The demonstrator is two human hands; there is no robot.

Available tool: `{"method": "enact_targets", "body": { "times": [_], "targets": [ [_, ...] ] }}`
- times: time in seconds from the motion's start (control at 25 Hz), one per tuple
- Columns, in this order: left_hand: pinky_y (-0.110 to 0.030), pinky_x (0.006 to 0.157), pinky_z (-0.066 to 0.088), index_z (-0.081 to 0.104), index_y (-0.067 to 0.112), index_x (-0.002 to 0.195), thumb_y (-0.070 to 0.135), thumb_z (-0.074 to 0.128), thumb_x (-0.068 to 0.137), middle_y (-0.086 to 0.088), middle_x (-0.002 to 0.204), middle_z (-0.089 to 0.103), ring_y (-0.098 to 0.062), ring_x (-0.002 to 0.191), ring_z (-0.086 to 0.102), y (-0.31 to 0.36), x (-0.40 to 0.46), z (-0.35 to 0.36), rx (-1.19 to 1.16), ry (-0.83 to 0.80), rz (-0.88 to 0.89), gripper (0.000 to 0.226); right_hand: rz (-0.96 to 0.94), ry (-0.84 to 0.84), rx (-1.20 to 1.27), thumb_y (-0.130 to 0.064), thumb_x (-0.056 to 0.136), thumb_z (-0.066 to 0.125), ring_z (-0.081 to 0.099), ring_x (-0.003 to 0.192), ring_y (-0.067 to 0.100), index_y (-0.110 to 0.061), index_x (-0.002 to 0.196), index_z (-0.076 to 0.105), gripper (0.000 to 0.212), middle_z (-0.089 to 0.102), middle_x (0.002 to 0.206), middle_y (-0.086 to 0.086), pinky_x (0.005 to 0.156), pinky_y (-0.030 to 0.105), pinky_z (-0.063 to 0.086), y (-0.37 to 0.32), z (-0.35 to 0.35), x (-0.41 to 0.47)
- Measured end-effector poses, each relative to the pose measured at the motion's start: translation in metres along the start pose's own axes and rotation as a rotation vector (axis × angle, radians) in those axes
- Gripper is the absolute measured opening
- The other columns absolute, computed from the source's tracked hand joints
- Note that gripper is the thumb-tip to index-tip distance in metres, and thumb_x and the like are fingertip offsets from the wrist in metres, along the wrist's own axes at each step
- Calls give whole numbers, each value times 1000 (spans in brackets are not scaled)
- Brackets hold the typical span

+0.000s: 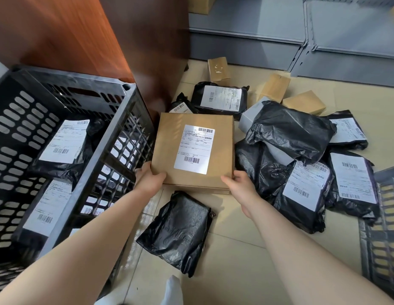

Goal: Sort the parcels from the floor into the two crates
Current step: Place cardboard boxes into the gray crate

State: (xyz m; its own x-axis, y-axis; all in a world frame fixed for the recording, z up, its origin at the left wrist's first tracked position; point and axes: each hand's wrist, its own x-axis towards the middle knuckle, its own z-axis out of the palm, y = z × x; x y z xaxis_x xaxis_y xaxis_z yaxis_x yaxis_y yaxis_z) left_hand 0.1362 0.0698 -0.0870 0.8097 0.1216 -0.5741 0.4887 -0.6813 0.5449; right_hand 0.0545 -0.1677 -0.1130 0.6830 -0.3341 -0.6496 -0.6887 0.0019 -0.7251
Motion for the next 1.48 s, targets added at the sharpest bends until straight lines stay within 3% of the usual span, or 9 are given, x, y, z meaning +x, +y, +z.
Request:
{"method": "enact_targets", "body": {
  "times": [0.16, 0.32, 0.56, 0.68, 0.84, 1.04, 1.24, 1.4, 1.48],
  "targets": [
    [-31, 94, 37, 23, 16, 149, 17, 59, 91, -7, 141, 43, -22, 116, 46, -4, -8, 1, -196, -50, -2, 69, -16, 86, 84, -30, 88, 68, 59, 111, 21, -12, 127, 47, 48, 61, 119, 1, 87, 29, 41, -4, 1, -2],
    [-32, 92, 40, 22, 10, 149, 14, 62, 90, -8, 135, 46, -21, 112, 47, 8, -22, -8, -273, -23, 41, 71, -84, 66, 126, -20, 94, 62, 55, 118, 17, -16, 142, 38, 54, 54, 131, -7, 96, 31, 41, -20, -7, -11],
    [-34, 95, 46, 35, 15, 142, 8, 65, 84, -6, 128, 54, -21, 110, 57, 38, -48, -22, -368, -64, 149, 65, -198, 55, 94, -33, 85, 59, 58, 119, 15, -28, 146, 44, 63, 59, 136, -8, 104, 38, 45, -57, -42, -37],
    [-37, 97, 47, 43, 22, 130, 15, 66, 78, -6, 127, 55, -19, 106, 60, 59, -69, -30, -388, -98, 206, 57, -252, 77, 110, -30, 87, 58, 58, 117, 15, -27, 144, 48, 58, 61, 133, -7, 101, 37, 46, -77, -67, -62],
    [-38, 100, 44, 43, 13, 135, 33, 63, 82, -4, 122, 56, -21, 113, 55, 87, -96, -30, -401, -76, 226, 60, -286, 134, 126, -21, 96, 54, 56, 111, 17, -24, 139, 52, 43, 62, 123, -5, 89, 33, 43, -96, -107, -93],
    [-36, 79, 44, 52, 14, 86, 49, 54, 88, 0, 84, 54, -20, 83, 51, 129, -136, -21, -371, -22, 328, 36, -264, 222, 180, -18, 98, 50, 57, 99, 19, -29, 122, 58, 28, 62, 107, -4, 81, 35, 44, -105, -174, -131],
    [-36, 95, 51, 49, 21, 132, 51, 56, 90, 2, 121, 60, -14, 104, 60, 173, -187, 7, -418, -177, 415, 52, -253, 364, 226, -15, 97, 48, 57, 84, 16, -30, 86, 56, 20, 63, 95, -4, 84, 36, 44, -104, -240, -170],
    [-38, 95, 53, 50, 21, 136, 51, 60, 87, -1, 124, 63, -16, 105, 63, 203, -224, 39, -445, -296, 418, 57, -286, 493, 249, -35, 93, 54, 63, 97, 26, -21, 96, 65, 19, 68, 100, 3, 87, 37, 47, -90, -290, -200],
    [-42, 94, 54, 51, 19, 135, 45, 60, 90, -2, 118, 65, -16, 99, 64, 214, -243, 59, -462, -347, 431, 53, -313, 539, 263, -48, 89, 61, 63, 102, 26, -26, 96, 64, 23, 68, 106, 1, 93, 46, 52, -78, -316, -210]
  ]
}}
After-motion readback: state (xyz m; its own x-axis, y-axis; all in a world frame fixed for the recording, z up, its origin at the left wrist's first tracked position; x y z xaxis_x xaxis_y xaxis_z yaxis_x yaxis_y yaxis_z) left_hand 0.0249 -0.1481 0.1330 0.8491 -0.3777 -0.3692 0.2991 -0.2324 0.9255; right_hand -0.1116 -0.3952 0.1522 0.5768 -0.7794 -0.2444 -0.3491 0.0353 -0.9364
